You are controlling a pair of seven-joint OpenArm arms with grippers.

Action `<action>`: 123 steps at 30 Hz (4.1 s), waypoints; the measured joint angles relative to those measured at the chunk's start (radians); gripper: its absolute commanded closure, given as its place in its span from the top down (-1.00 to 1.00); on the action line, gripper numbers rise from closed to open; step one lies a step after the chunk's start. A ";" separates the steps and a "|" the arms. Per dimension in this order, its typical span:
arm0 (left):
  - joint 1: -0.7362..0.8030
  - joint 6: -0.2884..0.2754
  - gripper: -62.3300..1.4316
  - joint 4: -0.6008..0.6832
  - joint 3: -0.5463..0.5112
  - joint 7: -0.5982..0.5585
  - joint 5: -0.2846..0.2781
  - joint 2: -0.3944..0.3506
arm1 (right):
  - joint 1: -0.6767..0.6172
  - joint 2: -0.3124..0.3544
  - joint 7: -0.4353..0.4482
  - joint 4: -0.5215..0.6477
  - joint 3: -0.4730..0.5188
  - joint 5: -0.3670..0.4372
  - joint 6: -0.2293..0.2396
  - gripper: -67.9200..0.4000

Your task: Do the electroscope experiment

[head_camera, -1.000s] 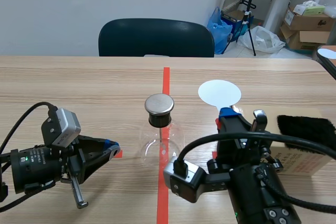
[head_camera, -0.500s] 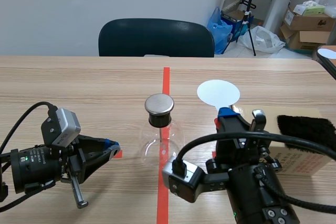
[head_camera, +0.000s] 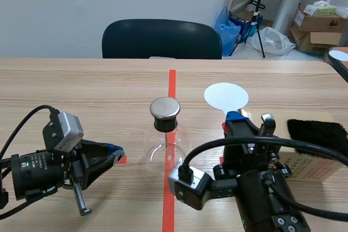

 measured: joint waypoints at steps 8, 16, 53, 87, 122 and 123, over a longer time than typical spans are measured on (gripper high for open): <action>0.000 0.000 -0.85 0.000 0.000 0.000 0.000 0.000 | 0.000 0.000 0.000 0.000 0.000 0.000 0.000 -0.96; 0.000 0.000 -0.85 0.000 0.000 0.000 0.000 0.000 | 0.000 0.000 0.000 0.000 0.000 0.000 0.000 -0.96; 0.000 0.000 -0.86 0.000 0.000 0.000 0.000 0.000 | 0.000 0.000 0.000 0.000 0.000 0.000 0.000 -0.96; 0.000 0.000 -0.85 0.000 0.000 -0.001 0.000 0.000 | 0.028 0.000 0.134 0.000 0.001 0.000 0.000 -0.96; 0.000 -0.003 -0.85 0.000 0.000 -0.003 0.000 0.000 | 0.028 0.000 0.405 0.000 0.001 0.000 0.000 -0.96; 0.000 -0.003 -0.85 0.000 0.000 -0.003 0.000 0.000 | 0.028 0.000 0.405 0.000 0.001 0.000 0.000 -0.96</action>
